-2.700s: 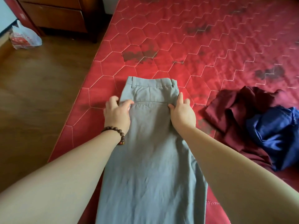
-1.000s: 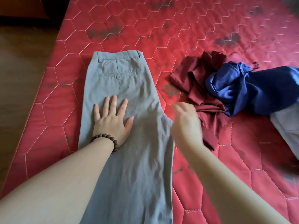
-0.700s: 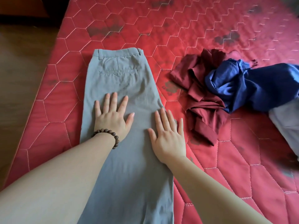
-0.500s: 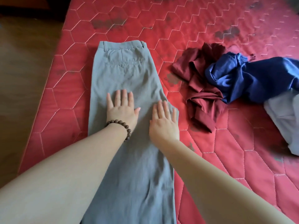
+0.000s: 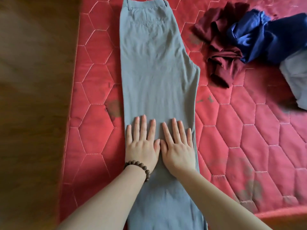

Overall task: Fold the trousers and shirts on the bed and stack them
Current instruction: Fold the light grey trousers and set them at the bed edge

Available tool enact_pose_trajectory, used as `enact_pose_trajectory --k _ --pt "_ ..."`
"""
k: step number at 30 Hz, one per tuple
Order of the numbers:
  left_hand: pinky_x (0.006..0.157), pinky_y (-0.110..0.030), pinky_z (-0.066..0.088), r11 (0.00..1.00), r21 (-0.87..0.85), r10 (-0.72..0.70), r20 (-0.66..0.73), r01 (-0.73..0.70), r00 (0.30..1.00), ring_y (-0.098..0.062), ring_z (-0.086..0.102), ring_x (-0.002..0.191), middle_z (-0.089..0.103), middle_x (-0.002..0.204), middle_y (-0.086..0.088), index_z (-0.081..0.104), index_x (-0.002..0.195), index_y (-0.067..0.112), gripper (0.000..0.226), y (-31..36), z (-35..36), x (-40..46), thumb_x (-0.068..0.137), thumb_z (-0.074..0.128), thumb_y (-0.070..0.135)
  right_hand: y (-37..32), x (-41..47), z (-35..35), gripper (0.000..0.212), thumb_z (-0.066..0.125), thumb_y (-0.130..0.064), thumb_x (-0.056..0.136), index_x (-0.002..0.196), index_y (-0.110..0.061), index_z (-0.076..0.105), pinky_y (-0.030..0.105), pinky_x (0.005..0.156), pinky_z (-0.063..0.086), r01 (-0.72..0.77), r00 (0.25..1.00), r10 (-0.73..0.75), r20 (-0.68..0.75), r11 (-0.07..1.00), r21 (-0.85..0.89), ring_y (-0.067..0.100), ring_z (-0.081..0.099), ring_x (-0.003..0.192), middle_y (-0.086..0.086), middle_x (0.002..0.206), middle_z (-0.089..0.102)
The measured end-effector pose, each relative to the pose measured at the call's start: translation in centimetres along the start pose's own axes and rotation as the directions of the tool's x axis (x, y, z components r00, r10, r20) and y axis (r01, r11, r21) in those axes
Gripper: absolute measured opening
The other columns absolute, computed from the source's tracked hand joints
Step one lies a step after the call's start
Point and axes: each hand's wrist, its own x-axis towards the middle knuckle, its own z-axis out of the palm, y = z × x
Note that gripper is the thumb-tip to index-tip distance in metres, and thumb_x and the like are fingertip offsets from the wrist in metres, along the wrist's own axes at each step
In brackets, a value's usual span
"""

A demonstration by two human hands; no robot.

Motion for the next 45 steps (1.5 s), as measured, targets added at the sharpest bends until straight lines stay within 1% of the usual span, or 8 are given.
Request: enact_pose_trajectory --k 11,14,18,22,27,33,36,45 --pt "0.115 -0.059 0.018 0.996 -0.089 0.03 0.055 -0.025 0.998 -0.039 0.02 0.144 0.025 0.155 -0.02 0.035 0.148 0.016 0.067 1.1 0.9 -13.6 0.089 0.047 0.045 -0.4 -13.1 1.0 0.059 0.045 -0.034 0.097 0.15 -0.016 0.027 0.043 0.12 0.006 -0.045 0.998 0.044 0.046 0.999 0.022 0.03 0.011 0.147 0.01 0.158 0.012" --pt "0.108 -0.057 0.031 0.966 -0.247 -0.087 -0.024 0.078 0.996 -0.049 0.033 0.136 0.028 0.149 -0.033 0.049 0.139 0.007 0.068 1.0 0.5 -15.6 0.078 0.073 0.022 0.1 -14.0 -0.1 0.06 0.061 -0.022 0.09 0.145 -0.012 0.039 0.045 0.117 0.02 -0.119 0.992 0.123 -0.037 0.988 0.095 0.035 0.022 0.144 0.016 0.156 0.023" --pt "0.092 -0.051 0.048 0.863 -0.471 -0.261 -0.113 0.18 0.959 -0.041 0.053 0.108 0.049 0.127 -0.028 0.051 0.132 0.0 0.058 1.4 -0.7 -17.3 0.076 0.067 -0.006 0.6 -15.8 -1.3 0.062 0.062 -0.005 0.085 0.143 -0.011 0.041 0.043 0.102 0.036 -0.301 0.941 0.329 -0.077 0.919 0.254 0.034 0.041 0.124 0.015 0.141 0.041" --pt "0.088 -0.048 0.043 0.765 -0.535 -0.439 -0.025 0.359 0.898 -0.042 0.052 0.103 0.056 0.11 -0.025 0.05 0.129 -0.005 0.051 1.6 -1.3 -18.1 0.081 0.067 0.0 1.4 -17.1 -1.8 0.058 0.057 -0.009 0.089 0.143 -0.016 0.037 0.039 0.091 0.042 -0.44 0.887 0.46 0.045 0.809 0.39 0.028 0.044 0.117 0.007 0.126 0.045" --pt "0.07 -0.039 0.039 0.654 -0.528 -0.563 0.138 0.542 0.815 -0.037 0.054 0.097 0.057 0.102 -0.017 0.056 0.105 0.0 0.027 1.4 -1.2 -18.3 0.088 0.065 0.019 1.9 -16.7 -2.2 0.026 0.062 -0.024 0.09 0.108 -0.011 0.05 0.039 0.083 0.042 -0.574 0.813 0.566 0.134 0.744 0.342 0.031 0.052 0.107 0.01 0.11 0.06" --pt "0.059 -0.029 0.025 0.633 -0.628 -0.554 0.04 0.452 0.832 -0.024 0.046 0.064 0.05 0.069 -0.002 0.047 0.076 0.01 0.025 0.9 -1.5 -18.8 0.083 0.07 0.015 2.8 -16.9 -2.7 0.016 0.053 -0.023 0.096 0.086 -0.013 0.045 0.037 0.066 0.039 -0.566 0.819 0.558 0.136 0.743 0.356 0.031 0.051 0.08 0.012 0.09 0.064" --pt "0.047 -0.022 0.025 0.567 -0.684 -0.519 0.136 0.459 0.844 -0.012 0.04 0.05 0.043 0.052 0.005 0.044 0.068 0.012 0.03 0.5 -1.1 -18.8 0.084 0.069 0.017 3.3 -16.7 -2.9 0.013 0.048 -0.023 0.099 0.09 -0.015 0.042 0.035 0.063 0.036 -0.564 0.821 0.548 0.16 0.733 0.38 0.029 0.048 0.075 0.013 0.091 0.063" --pt "0.047 -0.031 0.022 0.624 -0.585 -0.456 0.266 0.518 0.849 -0.02 0.03 0.048 0.033 0.049 -0.003 0.031 0.058 0.01 0.046 -0.1 -1.1 -18.4 0.089 0.063 0.022 3.9 -16.8 -2.5 0.011 0.043 -0.023 0.099 0.096 -0.012 0.043 0.037 0.068 0.038 -0.639 0.762 0.609 0.22 0.655 0.404 0.033 0.052 0.083 0.018 0.098 0.062"
